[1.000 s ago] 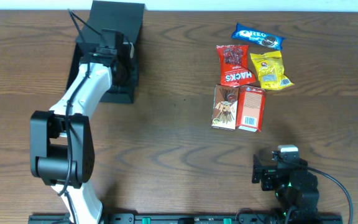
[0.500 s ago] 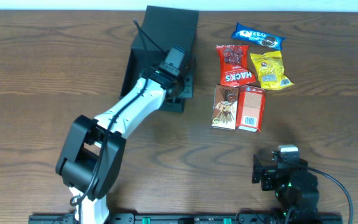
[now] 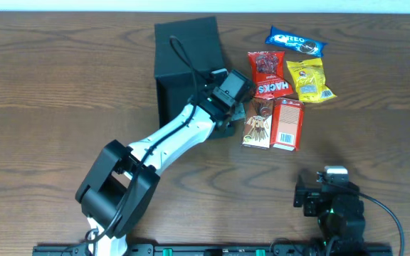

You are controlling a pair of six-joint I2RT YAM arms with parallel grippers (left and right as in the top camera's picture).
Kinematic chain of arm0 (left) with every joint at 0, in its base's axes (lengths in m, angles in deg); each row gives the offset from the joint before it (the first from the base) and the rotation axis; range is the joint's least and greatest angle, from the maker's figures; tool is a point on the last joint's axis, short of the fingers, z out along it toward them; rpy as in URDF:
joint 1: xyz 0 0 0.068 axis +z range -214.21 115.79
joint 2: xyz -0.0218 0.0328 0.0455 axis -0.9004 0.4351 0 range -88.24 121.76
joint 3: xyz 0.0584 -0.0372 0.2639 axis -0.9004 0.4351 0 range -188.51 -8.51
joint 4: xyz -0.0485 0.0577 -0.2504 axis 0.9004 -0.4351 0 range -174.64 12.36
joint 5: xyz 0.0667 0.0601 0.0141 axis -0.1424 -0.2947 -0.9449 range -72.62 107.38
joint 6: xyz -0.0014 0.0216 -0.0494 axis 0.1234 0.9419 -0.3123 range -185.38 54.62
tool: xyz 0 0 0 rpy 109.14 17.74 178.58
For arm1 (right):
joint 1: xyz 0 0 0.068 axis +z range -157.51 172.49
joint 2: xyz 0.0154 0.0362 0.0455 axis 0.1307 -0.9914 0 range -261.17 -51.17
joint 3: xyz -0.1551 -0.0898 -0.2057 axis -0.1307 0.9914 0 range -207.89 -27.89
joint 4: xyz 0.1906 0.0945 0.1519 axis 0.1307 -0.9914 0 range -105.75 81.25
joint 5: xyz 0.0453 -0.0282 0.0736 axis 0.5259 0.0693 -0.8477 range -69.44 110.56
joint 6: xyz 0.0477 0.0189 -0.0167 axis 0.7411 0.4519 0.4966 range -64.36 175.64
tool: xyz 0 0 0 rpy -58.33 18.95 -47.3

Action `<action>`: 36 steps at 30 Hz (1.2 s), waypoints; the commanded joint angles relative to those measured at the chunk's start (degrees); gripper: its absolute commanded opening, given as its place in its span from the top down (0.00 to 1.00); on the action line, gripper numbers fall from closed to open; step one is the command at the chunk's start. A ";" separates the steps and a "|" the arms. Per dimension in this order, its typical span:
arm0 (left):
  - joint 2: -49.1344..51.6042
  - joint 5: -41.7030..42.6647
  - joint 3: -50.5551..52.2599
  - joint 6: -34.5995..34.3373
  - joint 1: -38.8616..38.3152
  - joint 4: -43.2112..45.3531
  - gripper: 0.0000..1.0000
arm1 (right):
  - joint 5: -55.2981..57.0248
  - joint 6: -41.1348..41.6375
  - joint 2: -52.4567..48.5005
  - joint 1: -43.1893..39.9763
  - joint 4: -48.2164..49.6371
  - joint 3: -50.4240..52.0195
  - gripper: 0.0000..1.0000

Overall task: Pack container
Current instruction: 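Push the black box lid upright with the left gripper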

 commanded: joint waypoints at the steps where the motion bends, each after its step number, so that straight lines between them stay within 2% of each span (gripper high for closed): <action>1: 0.79 -1.62 -1.31 -1.36 -0.22 0.15 0.94 | 3.15 -0.02 0.31 -0.07 -0.09 0.52 0.01; 3: 0.79 -0.81 -1.31 0.92 -0.31 0.13 0.94 | 3.13 0.00 0.31 -0.07 -0.11 0.52 0.01; 5: 0.79 0.39 -1.31 3.82 -0.28 0.17 0.90 | 3.13 -0.02 0.31 -0.07 -0.11 0.52 0.01; 6: 0.79 0.74 -1.31 5.38 -0.28 0.15 0.73 | 3.13 -0.02 0.31 -0.04 -0.09 0.52 0.01; 7: 0.79 0.70 -1.31 6.78 -0.28 0.02 0.11 | 3.13 -0.02 0.31 -0.04 -0.09 0.52 0.01; 8: 0.79 0.70 -1.31 8.09 -0.28 0.04 0.05 | 3.10 -0.02 0.31 -0.04 -0.09 0.52 0.01; 14: -2.47 -1.27 -1.60 15.67 0.94 -1.07 0.05 | 3.10 0.00 0.31 -0.04 -0.07 0.52 0.01; 17: -8.63 -10.23 -1.64 19.78 2.56 -6.91 0.05 | 3.13 -0.02 0.31 -0.04 -0.07 0.52 0.01; 21: -16.87 -27.15 -1.62 20.26 6.21 -19.34 0.05 | 3.10 -0.02 0.31 -0.04 -0.07 0.52 0.01; 23: -18.78 -29.46 -1.62 21.18 9.07 -23.12 0.05 | 3.10 -0.02 0.31 -0.04 -0.07 0.52 0.01; 29: -14.69 -20.20 0.76 25.73 18.73 -24.24 0.05 | 3.10 -0.02 0.31 -0.04 -0.07 0.52 0.01; 31: -11.91 -16.24 1.64 29.64 20.72 -21.38 0.05 | 3.10 -0.02 0.31 -0.04 -0.07 0.52 0.01; 33: -9.29 -8.63 2.12 34.47 21.92 -17.73 0.05 | 3.10 0.00 0.31 -0.04 -0.07 0.52 0.01; 36: -6.08 -4.37 2.14 35.50 22.27 -14.75 0.05 | 3.10 0.00 0.31 -0.04 -0.07 0.52 0.01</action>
